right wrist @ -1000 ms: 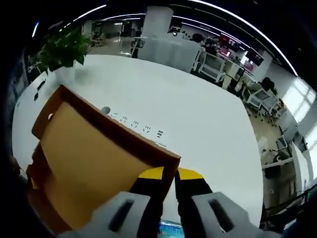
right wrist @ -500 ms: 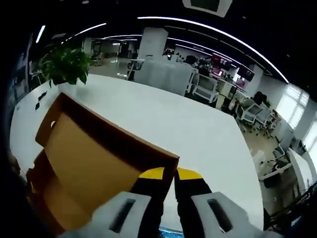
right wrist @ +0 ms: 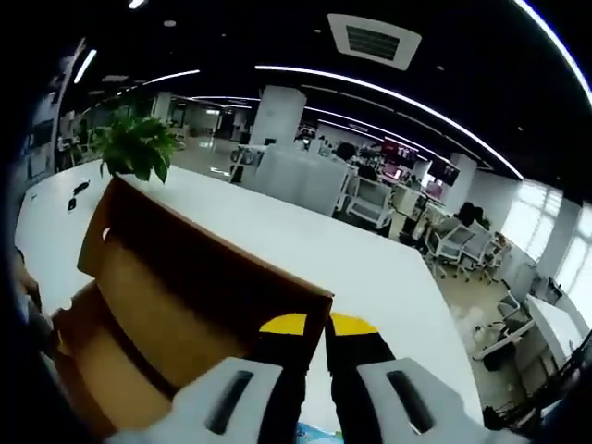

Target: Operate the shoe box by opening the lid, removing the specified soft item, and placing it in the target area until the item is outside and the box remains undamaged.

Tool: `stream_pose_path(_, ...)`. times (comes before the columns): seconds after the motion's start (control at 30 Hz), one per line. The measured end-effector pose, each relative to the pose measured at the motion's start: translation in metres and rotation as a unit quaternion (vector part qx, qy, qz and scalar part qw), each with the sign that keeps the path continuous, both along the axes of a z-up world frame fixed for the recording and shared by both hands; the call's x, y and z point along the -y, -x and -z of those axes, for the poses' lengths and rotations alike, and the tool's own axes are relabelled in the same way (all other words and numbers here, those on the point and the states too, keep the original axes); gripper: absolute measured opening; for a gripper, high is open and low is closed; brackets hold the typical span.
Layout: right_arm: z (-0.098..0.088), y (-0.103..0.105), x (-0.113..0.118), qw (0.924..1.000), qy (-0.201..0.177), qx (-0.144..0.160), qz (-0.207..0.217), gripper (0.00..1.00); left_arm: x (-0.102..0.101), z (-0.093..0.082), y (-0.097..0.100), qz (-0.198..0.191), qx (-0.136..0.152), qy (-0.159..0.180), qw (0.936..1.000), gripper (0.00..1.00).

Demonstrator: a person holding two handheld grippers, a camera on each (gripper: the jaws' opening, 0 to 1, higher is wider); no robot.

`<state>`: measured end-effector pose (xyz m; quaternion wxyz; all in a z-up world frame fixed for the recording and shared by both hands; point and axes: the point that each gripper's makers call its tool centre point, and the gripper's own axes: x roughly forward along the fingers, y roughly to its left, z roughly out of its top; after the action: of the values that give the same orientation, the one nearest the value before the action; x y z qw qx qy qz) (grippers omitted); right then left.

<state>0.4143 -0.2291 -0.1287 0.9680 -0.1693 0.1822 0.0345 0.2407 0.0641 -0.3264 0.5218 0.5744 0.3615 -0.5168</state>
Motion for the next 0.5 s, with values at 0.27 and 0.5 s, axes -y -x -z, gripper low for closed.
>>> stream_pose_path(0.27, -0.007, 0.01, -0.002, 0.9999, 0.004, 0.016, -0.003, 0.05, 0.0, -0.001, 0.002, -0.001, 0.001, 0.0, 1.0, 0.07)
stream_pose_path(0.5, -0.013, 0.027, -0.001, 0.9988, -0.02, 0.045, -0.003, 0.04, 0.0, -0.001, 0.005, -0.001, 0.001, -0.001, 1.0, 0.07)
